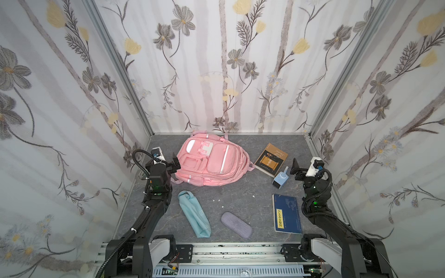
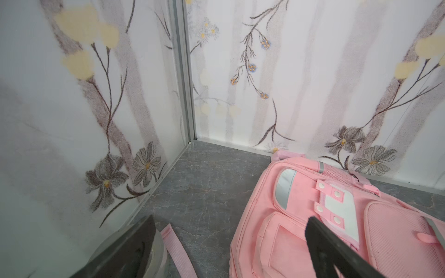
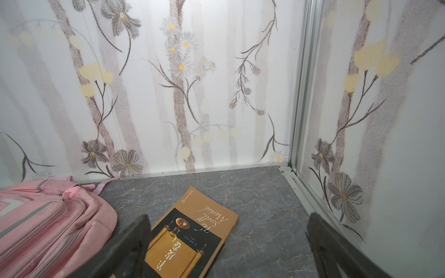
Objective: Pack the student bag
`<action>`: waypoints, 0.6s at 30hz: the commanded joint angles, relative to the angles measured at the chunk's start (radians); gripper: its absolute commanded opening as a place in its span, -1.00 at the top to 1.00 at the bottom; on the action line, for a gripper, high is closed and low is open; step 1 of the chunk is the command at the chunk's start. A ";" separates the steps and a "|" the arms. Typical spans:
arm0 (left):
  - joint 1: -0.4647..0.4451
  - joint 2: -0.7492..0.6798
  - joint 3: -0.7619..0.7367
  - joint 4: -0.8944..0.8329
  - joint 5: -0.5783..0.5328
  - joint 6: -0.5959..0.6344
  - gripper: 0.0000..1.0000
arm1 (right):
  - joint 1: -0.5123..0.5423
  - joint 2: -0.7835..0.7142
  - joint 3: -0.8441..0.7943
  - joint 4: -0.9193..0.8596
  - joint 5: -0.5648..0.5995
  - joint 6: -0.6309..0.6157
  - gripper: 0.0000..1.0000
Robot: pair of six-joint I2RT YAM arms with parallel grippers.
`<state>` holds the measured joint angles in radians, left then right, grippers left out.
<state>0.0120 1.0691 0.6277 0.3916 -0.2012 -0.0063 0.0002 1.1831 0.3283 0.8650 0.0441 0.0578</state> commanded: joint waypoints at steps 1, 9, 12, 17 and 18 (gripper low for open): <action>0.000 -0.011 0.148 -0.280 0.043 -0.020 -0.97 | 0.010 -0.024 0.093 -0.291 -0.040 0.027 -0.99; -0.048 0.018 0.547 -0.665 0.096 -0.120 -0.81 | 0.056 -0.061 0.318 -0.699 -0.167 0.147 -0.83; -0.094 0.015 0.627 -0.713 0.106 -0.098 -0.80 | 0.080 -0.094 0.364 -0.784 -0.195 0.221 -0.75; -0.164 0.026 0.752 -0.841 0.069 -0.091 -0.75 | 0.127 -0.155 0.413 -0.937 -0.256 0.339 -0.63; -0.175 0.028 0.769 -0.865 0.067 -0.095 -0.74 | 0.136 -0.168 0.450 -0.974 -0.260 0.350 -0.62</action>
<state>-0.1417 1.0939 1.3567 -0.3622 -0.1123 -0.0971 0.1207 1.0382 0.7357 0.0242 -0.1638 0.3180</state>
